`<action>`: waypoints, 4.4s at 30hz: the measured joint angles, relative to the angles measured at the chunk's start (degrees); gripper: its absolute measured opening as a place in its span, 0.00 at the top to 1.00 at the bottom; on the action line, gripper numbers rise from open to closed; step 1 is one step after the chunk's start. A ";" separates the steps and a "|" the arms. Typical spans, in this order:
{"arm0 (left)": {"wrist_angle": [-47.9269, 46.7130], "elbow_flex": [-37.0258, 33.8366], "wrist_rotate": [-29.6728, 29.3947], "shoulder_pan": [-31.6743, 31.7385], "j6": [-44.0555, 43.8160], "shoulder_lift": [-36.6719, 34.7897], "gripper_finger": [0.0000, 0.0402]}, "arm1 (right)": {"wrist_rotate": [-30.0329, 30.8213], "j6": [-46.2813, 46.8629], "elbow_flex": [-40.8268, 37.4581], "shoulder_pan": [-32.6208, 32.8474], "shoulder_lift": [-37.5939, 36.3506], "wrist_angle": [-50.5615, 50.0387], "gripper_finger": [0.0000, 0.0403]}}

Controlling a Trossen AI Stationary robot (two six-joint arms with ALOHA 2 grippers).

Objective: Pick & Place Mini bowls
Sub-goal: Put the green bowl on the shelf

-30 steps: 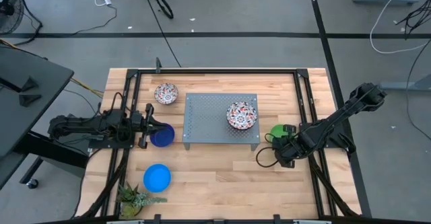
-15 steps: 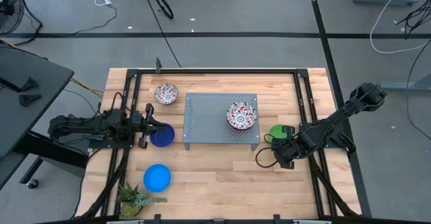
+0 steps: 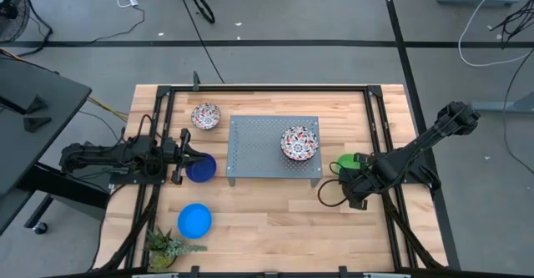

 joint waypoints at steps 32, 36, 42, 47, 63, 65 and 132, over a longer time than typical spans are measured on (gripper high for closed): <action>0.00 0.01 0.00 -0.01 -0.01 0.02 0.92 | 11.36 -40.70 42.92 -2.48 0.93 0.50 1.00; 0.00 0.00 0.00 -0.01 0.00 0.02 0.92 | 10.31 -49.33 42.92 -3.98 0.95 6.56 1.00; 0.00 -0.01 -0.01 -0.01 0.00 0.01 0.92 | 10.26 -54.89 42.92 -6.35 0.95 13.75 1.00; 0.02 0.01 -0.02 -0.01 0.16 0.01 0.92 | 10.11 -54.99 42.92 -8.32 1.10 17.96 1.00; 9.23 0.00 3.77 0.01 -7.27 0.02 0.92 | 2.46 -54.70 42.92 -16.55 4.01 23.63 1.00; 12.54 -0.01 5.16 0.01 -10.50 0.00 0.92 | 1.02 -56.56 42.92 -17.73 4.56 23.70 1.00; 6.71 46.43 -38.34 -0.01 5.68 47.36 0.92 | 41.63 -143.61 42.88 -35.16 19.23 25.23 1.00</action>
